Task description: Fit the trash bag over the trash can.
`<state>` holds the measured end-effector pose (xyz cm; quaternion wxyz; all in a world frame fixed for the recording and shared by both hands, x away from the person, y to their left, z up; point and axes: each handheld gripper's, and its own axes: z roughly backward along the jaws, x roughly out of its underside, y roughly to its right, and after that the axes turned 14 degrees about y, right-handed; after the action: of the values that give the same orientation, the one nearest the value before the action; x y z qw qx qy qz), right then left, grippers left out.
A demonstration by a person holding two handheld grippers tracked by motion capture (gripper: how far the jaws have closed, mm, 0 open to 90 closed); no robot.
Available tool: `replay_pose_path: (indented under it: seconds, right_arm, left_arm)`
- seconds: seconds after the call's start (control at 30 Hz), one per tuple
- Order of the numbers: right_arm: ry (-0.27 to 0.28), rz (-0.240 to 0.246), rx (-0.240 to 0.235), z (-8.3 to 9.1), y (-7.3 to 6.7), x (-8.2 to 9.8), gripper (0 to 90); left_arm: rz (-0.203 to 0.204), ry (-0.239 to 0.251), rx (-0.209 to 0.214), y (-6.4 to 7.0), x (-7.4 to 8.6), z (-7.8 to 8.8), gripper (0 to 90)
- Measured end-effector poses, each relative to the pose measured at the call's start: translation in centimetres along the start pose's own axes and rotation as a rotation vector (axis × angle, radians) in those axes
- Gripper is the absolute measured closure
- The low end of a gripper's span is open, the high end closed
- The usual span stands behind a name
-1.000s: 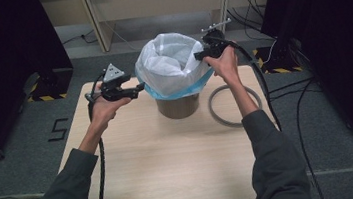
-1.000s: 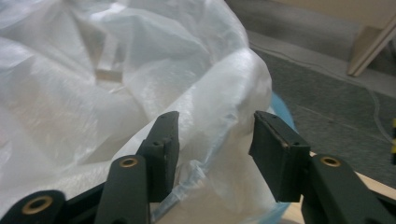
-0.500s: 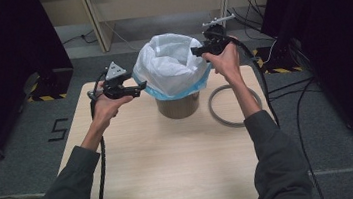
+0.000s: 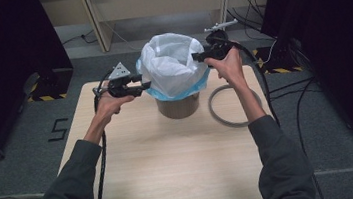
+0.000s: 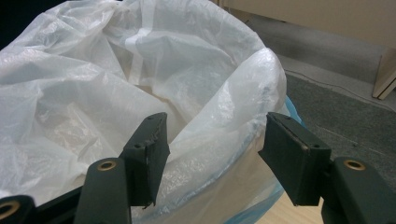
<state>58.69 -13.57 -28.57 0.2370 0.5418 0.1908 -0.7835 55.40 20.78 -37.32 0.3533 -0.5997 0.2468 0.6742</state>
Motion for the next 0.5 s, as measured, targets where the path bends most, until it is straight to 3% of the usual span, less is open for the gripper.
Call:
replay_pose_path:
  seconds: [0.03, 0.13, 0.17, 0.43, 0.5]
  right_arm:
    - [0.003, 0.005, -0.002, 0.0, 0.1, 0.1, 40.9]
    - [0.009, -0.002, -0.003, 0.1, 0.1, 0.2, 41.5]
    - [0.010, -0.002, -0.004, 0.1, 0.1, 0.2, 41.6]
    - [0.015, -0.001, -0.006, 0.5, 0.3, 0.3, 42.9]
    - [0.006, 0.002, 0.002, 0.5, 0.4, 0.4, 42.9]
  left_arm:
    - [-0.003, -0.002, 0.001, 0.1, 0.0, 0.0, 64.5]
    - [-0.003, -0.003, -0.002, 0.3, 0.0, 0.0, 81.3]
    - [-0.027, -0.016, -0.008, 0.7, 0.0, -0.1, 86.6]
    - [-0.089, -0.117, -0.018, 1.9, 2.3, -0.6, 89.4]
    - [-0.077, -0.138, -0.030, 1.9, 3.3, -0.8, 89.4]
